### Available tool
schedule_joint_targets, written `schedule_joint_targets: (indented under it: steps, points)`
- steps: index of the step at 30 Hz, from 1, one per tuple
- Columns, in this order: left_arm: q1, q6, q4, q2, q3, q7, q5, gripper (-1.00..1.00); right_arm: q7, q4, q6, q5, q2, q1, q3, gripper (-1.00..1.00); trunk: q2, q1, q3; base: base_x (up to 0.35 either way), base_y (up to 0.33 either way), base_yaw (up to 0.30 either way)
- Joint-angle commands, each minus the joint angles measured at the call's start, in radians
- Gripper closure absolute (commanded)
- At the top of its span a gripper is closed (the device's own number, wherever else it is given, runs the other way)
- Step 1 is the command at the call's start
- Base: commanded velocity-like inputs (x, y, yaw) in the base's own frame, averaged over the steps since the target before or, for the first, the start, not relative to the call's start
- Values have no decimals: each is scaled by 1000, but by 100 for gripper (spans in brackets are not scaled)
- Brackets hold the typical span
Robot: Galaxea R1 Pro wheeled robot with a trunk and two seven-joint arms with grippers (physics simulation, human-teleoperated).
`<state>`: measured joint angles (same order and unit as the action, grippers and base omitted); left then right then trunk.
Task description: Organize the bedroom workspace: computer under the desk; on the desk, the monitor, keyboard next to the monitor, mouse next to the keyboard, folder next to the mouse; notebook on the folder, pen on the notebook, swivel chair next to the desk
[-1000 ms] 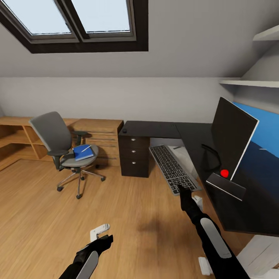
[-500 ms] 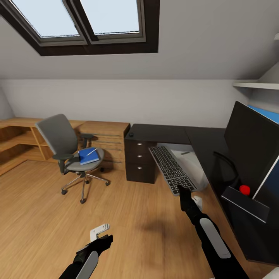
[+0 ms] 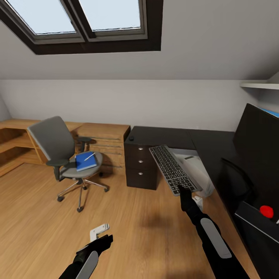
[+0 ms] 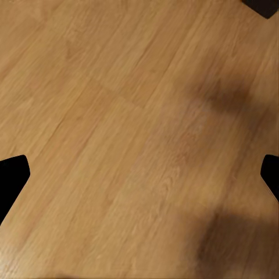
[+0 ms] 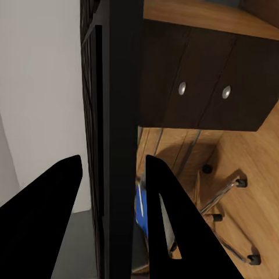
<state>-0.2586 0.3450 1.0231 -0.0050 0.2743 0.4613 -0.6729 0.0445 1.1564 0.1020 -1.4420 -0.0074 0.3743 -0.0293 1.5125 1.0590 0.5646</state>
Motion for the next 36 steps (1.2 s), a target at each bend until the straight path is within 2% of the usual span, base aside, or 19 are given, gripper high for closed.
schedule_joint_targets:
  steps: [1,8,22,36]
  points:
    - [-1,2,2,0,2,8,-8,-100,5,2,1,-8,-1,0,-1,100,1,1,1,319,26,0]
    - [-1,2,2,0,2,8,-8,-100,5,0,-1,-6,-1,0,-1,100,1,1,1,319,95,0]
    - [-1,2,2,0,2,8,-7,-100,5,0,-6,-5,2,0,-2,100,1,1,1,307,200,-5]
    - [-1,2,2,-1,2,8,-7,-100,4,0,-6,-3,1,1,-1,100,1,1,1,317,45,-224]
